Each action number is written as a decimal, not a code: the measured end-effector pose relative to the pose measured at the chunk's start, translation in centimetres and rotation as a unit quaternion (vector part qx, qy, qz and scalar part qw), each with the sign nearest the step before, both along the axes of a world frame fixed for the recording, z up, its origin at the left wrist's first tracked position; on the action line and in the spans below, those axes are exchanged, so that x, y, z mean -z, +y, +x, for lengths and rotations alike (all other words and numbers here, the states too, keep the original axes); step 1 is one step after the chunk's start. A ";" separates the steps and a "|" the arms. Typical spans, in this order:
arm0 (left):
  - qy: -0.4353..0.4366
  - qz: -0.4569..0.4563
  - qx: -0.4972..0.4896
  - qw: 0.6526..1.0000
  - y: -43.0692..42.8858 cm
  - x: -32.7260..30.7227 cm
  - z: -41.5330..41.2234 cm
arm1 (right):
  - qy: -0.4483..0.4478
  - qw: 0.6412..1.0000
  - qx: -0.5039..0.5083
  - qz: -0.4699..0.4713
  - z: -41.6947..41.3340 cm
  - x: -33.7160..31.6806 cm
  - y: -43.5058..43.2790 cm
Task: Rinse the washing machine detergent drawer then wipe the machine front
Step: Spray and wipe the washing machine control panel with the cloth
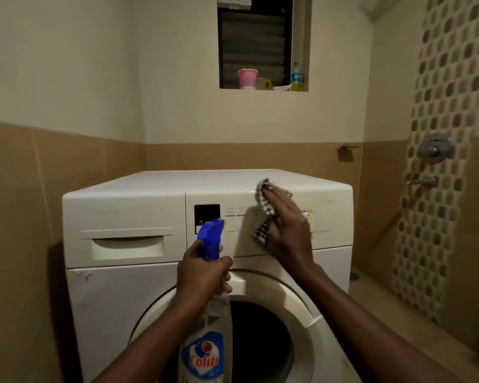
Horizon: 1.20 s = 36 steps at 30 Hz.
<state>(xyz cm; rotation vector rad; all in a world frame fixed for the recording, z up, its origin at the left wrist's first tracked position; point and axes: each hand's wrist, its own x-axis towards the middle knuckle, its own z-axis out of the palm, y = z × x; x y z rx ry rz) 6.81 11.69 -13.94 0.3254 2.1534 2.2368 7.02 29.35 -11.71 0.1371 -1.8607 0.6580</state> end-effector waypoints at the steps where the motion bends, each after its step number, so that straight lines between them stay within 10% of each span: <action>1: -0.002 -0.004 0.010 1.000 0.5 -0.3 -0.1 | 0.020 0.999 -0.004 -0.038 0.7 -0.8 1.0; 21: 0.050 -0.066 0.080 0.993 9.1 -3.2 1.2 | 0.142 0.984 0.084 -0.063 5.2 -3.7 9.6; 36: -0.043 -0.027 0.043 0.998 5.3 1.6 0.9 | -0.003 0.992 0.094 0.084 -2.4 -0.9 2.8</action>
